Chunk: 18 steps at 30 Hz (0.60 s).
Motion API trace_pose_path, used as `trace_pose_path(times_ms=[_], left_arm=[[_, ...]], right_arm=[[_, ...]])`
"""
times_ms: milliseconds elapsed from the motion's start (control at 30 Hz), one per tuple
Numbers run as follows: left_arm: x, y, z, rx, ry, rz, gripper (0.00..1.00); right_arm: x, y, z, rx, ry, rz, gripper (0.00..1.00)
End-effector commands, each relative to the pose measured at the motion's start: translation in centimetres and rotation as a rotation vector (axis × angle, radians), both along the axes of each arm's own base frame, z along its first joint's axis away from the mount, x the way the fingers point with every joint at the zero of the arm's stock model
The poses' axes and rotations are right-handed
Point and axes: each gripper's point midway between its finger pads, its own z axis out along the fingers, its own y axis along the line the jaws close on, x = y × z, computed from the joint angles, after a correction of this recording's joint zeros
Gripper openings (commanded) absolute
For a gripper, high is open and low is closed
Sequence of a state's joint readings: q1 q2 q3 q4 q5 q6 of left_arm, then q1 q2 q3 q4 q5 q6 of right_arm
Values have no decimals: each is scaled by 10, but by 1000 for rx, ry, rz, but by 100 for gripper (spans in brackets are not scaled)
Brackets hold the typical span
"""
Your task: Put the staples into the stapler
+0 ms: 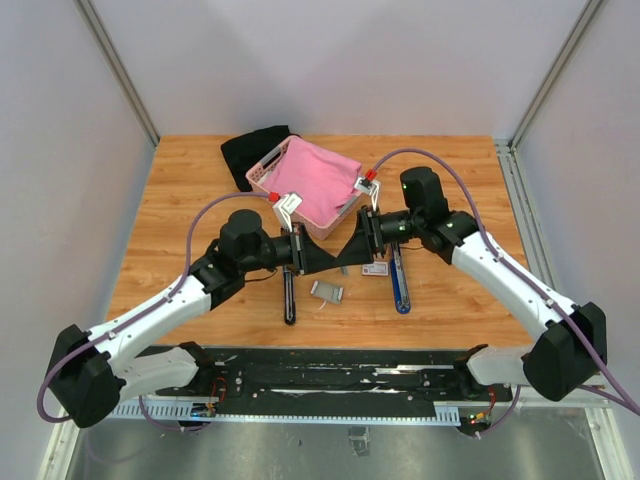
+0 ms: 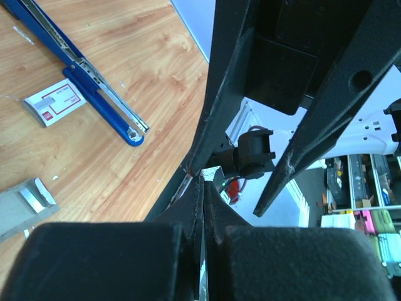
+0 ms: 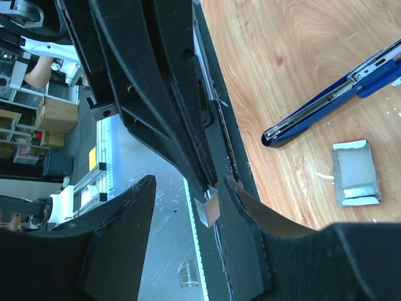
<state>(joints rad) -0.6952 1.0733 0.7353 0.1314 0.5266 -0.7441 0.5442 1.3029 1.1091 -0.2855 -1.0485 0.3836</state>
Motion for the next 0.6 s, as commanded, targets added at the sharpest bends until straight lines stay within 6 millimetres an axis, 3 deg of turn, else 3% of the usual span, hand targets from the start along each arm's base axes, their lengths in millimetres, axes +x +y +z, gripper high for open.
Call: trace_pose_path(times_ms=[0, 167, 433, 567], left_arm=[[0, -5, 24, -46, -56, -37, 0], [-2, -7, 27, -51, -60, -53, 0], [-1, -8, 35, -64, -71, -54, 0], [-1, -8, 38, -72, -76, -54, 0]], right_arm=[[8, -7, 5, 13, -15, -19, 48], [12, -12, 7, 27, -8, -28, 48], [-3, -11, 12, 77, 38, 67, 48], [-7, -12, 10, 83, 60, 88, 43]])
